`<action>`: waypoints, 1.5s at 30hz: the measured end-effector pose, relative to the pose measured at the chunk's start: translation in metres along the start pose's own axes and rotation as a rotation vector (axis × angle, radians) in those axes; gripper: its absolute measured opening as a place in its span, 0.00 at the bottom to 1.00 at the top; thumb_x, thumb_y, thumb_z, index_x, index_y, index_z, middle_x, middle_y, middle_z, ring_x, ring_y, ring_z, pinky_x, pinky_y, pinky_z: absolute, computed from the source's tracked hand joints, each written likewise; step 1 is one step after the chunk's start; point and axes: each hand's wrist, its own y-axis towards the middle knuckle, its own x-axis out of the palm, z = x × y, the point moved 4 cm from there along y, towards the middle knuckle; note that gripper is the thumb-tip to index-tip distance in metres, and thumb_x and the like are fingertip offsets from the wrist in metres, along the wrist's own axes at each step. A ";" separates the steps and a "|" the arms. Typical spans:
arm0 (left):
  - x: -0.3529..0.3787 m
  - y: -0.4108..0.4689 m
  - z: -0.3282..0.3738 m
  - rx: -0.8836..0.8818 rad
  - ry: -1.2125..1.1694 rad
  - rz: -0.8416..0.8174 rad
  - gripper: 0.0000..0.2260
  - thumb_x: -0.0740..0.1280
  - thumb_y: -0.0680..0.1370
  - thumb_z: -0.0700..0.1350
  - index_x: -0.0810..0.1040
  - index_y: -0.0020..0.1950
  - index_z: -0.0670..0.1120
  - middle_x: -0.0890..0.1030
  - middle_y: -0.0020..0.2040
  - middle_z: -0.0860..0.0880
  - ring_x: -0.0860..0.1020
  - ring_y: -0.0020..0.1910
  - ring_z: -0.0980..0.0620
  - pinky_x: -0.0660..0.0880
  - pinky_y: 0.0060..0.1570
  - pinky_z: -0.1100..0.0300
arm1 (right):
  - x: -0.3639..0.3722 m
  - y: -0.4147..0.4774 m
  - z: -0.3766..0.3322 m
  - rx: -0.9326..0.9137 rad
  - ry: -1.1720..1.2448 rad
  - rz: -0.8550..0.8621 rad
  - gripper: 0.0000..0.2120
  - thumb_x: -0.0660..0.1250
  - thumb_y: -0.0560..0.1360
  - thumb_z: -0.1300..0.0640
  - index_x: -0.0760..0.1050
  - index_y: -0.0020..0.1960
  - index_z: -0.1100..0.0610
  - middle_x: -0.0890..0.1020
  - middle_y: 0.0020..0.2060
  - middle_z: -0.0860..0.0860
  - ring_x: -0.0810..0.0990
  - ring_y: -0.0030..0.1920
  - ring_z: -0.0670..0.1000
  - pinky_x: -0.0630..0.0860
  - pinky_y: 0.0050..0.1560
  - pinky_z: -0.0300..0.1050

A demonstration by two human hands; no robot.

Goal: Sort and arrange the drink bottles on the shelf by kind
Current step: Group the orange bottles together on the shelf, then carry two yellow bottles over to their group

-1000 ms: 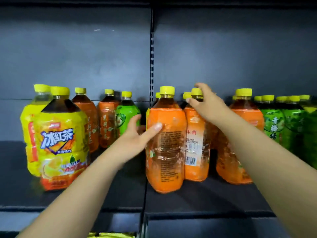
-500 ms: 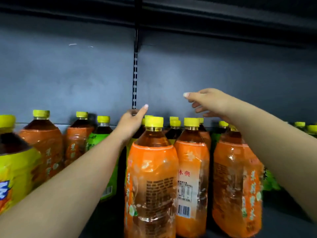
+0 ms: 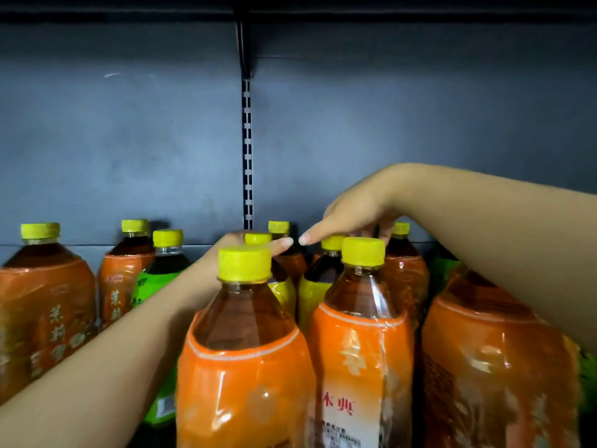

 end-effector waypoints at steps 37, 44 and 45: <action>-0.245 -0.203 0.214 0.799 -0.127 1.130 0.09 0.66 0.74 0.54 0.70 0.37 0.53 0.80 0.33 0.60 0.79 0.39 0.62 0.73 0.46 0.68 | -0.135 -0.203 -0.112 -0.617 0.931 1.540 0.21 0.67 0.70 0.49 0.69 0.24 0.60 0.65 0.18 0.48 0.65 0.30 0.49 0.64 0.34 0.43; -0.261 -0.228 0.209 0.723 -0.181 0.991 0.12 0.65 0.72 0.57 0.76 0.35 0.50 0.82 0.30 0.58 0.79 0.35 0.57 0.76 0.45 0.55 | -0.092 -0.231 -0.144 -0.703 0.997 1.284 0.17 0.68 0.70 0.52 0.67 0.28 0.57 0.69 0.29 0.55 0.69 0.35 0.54 0.68 0.39 0.49; -0.261 -0.234 0.206 0.704 -0.175 0.946 0.14 0.65 0.72 0.57 0.78 0.34 0.48 0.82 0.30 0.58 0.78 0.33 0.57 0.74 0.42 0.56 | -0.079 -0.232 -0.145 -0.724 1.054 1.217 0.15 0.69 0.70 0.52 0.69 0.30 0.57 0.70 0.29 0.54 0.70 0.32 0.52 0.67 0.36 0.45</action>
